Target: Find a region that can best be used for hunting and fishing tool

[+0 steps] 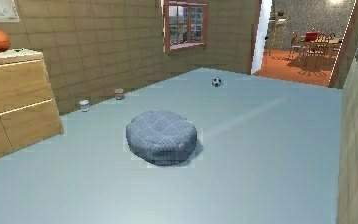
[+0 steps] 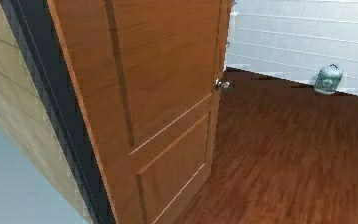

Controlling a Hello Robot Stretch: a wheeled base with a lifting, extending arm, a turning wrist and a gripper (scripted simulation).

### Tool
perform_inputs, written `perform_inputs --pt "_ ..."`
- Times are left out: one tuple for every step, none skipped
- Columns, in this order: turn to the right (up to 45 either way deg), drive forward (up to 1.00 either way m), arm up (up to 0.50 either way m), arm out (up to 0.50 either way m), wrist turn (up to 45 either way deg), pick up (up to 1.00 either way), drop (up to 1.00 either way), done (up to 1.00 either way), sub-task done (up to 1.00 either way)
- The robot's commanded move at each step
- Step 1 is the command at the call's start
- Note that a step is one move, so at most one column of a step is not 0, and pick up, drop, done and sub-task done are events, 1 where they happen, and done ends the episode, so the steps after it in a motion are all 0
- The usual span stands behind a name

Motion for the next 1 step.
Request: perform_inputs --pt "9.0 0.0 0.0 0.0 0.0 0.0 0.0 0.0 0.0"
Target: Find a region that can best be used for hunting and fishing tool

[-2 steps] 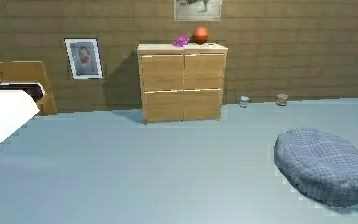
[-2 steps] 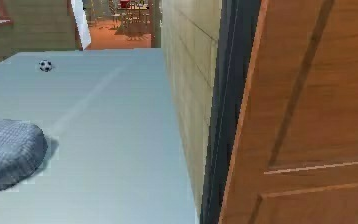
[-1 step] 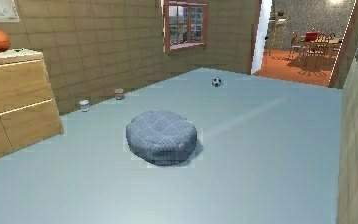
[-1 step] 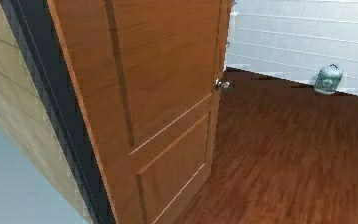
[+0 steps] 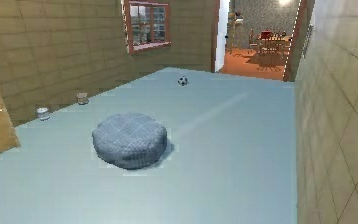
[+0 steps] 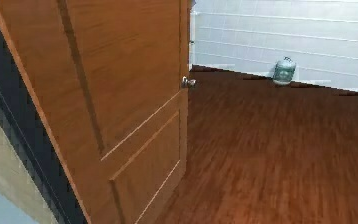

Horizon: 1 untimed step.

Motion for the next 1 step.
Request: perform_inputs --pt "0.0 0.85 0.0 0.0 0.0 0.0 0.0 0.0 0.0"
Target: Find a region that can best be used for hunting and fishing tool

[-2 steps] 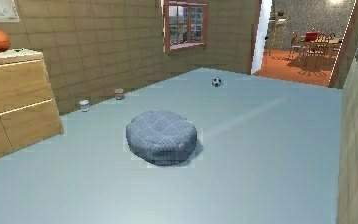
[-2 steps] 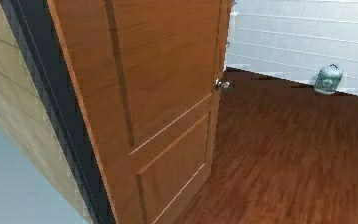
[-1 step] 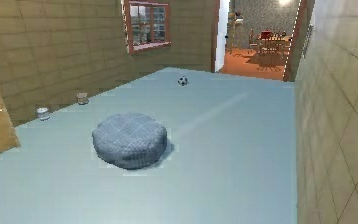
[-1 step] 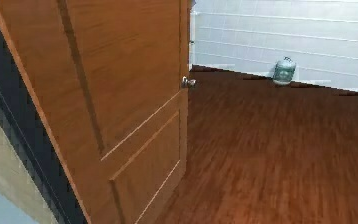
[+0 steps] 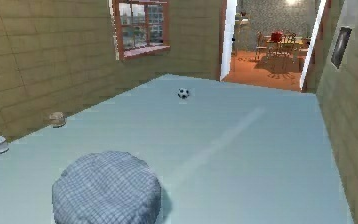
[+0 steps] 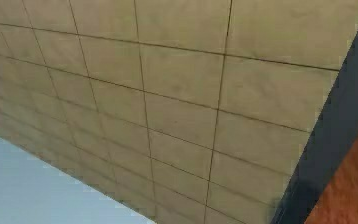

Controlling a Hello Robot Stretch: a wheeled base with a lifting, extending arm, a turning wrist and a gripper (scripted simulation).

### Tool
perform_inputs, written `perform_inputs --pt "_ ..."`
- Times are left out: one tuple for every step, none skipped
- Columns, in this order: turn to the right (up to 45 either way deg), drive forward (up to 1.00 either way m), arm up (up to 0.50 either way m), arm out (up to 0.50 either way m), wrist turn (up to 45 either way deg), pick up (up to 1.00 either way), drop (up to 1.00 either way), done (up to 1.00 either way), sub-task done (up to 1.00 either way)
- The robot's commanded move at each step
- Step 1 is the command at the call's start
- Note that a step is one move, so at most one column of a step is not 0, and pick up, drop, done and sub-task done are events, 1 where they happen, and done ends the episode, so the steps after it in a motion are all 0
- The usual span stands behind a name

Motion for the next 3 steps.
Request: perform_inputs --pt "30.0 0.0 0.0 0.0 0.0 0.0 0.0 0.0 0.0" --pt "0.0 0.05 0.0 0.0 0.0 0.0 0.0 0.0 0.0" --pt "-9.0 0.0 0.0 0.0 0.0 0.0 0.0 0.0 0.0"
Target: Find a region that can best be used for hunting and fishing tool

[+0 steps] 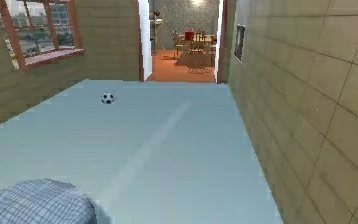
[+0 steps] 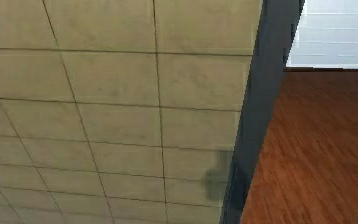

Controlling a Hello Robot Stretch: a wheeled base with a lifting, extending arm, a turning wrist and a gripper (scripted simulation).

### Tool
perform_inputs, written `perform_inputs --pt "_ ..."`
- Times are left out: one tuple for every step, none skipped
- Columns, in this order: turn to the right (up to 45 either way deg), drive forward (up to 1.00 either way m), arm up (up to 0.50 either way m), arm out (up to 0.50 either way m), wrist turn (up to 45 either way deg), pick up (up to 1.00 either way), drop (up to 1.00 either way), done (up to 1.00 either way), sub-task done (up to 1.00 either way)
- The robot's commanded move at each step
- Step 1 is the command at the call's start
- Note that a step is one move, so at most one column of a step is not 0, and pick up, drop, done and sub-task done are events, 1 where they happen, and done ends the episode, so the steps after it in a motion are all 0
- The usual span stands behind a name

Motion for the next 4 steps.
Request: perform_inputs --pt "0.0 1.0 0.0 0.0 0.0 0.0 0.0 0.0 0.0" --pt "0.0 1.0 0.0 0.0 0.0 0.0 0.0 0.0 0.0" --pt "0.0 1.0 0.0 0.0 0.0 0.0 0.0 0.0 0.0" --pt "-3.0 0.0 0.0 0.0 0.0 0.0 0.0 0.0 0.0"
